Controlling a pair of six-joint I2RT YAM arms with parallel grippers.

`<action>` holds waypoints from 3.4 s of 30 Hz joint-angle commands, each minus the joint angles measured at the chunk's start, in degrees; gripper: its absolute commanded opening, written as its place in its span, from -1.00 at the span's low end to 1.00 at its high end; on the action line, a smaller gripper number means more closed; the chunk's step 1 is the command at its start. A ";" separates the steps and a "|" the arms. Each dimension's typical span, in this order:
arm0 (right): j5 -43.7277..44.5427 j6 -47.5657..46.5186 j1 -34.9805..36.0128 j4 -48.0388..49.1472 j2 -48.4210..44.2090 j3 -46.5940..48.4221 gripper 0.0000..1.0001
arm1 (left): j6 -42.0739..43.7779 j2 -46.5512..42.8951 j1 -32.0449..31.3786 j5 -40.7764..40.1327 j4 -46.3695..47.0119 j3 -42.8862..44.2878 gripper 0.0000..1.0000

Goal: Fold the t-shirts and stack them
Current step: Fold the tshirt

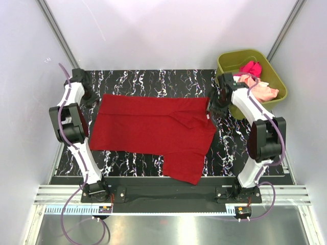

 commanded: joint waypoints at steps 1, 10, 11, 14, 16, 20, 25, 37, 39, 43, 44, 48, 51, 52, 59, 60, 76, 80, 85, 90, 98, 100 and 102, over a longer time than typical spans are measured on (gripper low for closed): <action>4.66 -2.05 -0.16 2.27 5.71 10.02 0.11 | -0.07 -4.76 -3.83 -0.08 6.81 0.56 -0.25; 3.52 1.37 0.02 1.31 27.88 34.47 -0.10 | -4.90 7.02 -7.36 8.81 7.96 6.72 -0.60; 3.78 1.81 0.19 1.22 28.77 35.78 -0.13 | -7.08 7.28 -7.36 9.07 8.23 6.28 -0.59; 5.45 2.52 0.81 2.70 30.62 35.54 -0.28 | -11.04 8.34 -6.75 10.13 8.76 5.66 -0.59; 5.89 3.30 1.16 3.94 31.41 34.57 -0.32 | -13.07 9.65 -5.87 10.30 7.45 6.53 -0.59; 9.75 4.71 1.95 6.49 33.87 34.65 -0.33 | -17.99 12.90 -3.94 12.41 6.47 6.71 -0.59; 14.32 0.86 3.88 7.64 41.84 42.54 -0.30 | -20.29 14.84 -0.34 14.17 7.09 8.02 -0.58; 13.62 -6.53 4.41 6.84 54.46 69.99 -0.04 | -11.17 16.53 0.73 15.78 5.86 17.36 -0.17; 13.53 -8.63 4.41 6.85 52.00 70.95 0.11 | -8.52 10.65 -0.06 11.91 4.29 15.17 -0.02; 12.48 -9.44 4.59 4.13 44.55 70.69 0.32 | -3.07 -1.30 -1.73 -0.81 2.44 7.80 0.15; 12.57 -9.00 4.85 1.94 42.86 69.82 0.37 | -2.62 -6.90 -2.26 -3.21 2.43 5.33 0.17; 11.00 -5.06 6.08 -4.22 33.98 64.20 0.58 | -5.42 -20.78 -2.88 -10.17 3.57 -9.16 0.36; 2.40 -0.49 6.34 -6.77 26.25 53.67 0.68 | -8.85 -29.06 -2.79 -10.53 4.45 -22.61 0.32; 0.11 0.05 6.61 -6.43 21.88 50.07 0.72 | -9.73 -30.41 -2.88 -9.31 4.19 -25.34 0.24; -11.50 -1.17 7.75 8.06 7.60 14.48 0.20 | -8.25 -38.67 -3.05 0.28 5.86 -43.46 -0.18; -12.12 -2.04 7.75 9.21 7.34 12.87 0.11 | -8.16 -39.64 -3.66 1.24 6.30 -45.30 -0.20; 0.26 6.12 12.06 25.93 16.82 5.47 -0.89 | -8.51 -47.99 -11.76 7.14 4.37 -49.54 -0.20; 2.90 7.44 12.50 24.16 17.53 6.18 -1.00 | -8.07 -47.91 -11.76 7.05 4.28 -48.57 -0.20; 4.66 7.97 13.11 24.15 16.91 3.99 -1.00 | -7.37 -47.12 -11.93 7.14 4.10 -46.73 -0.20; 3.69 7.44 13.20 26.18 19.37 4.50 -1.00 | -7.10 -46.15 -11.84 7.14 4.01 -46.11 -0.20; 1.14 8.06 13.20 28.47 23.15 10.30 -1.00 | -6.31 -46.50 -11.84 6.26 3.75 -46.29 -0.20; 1.49 8.32 13.20 28.99 23.59 13.02 -1.00 | -6.31 -46.42 -11.84 6.44 3.66 -46.11 -0.20; 2.11 8.41 13.29 29.08 24.47 16.87 -1.00 | -6.31 -46.41 -11.84 6.35 3.58 -45.67 -0.20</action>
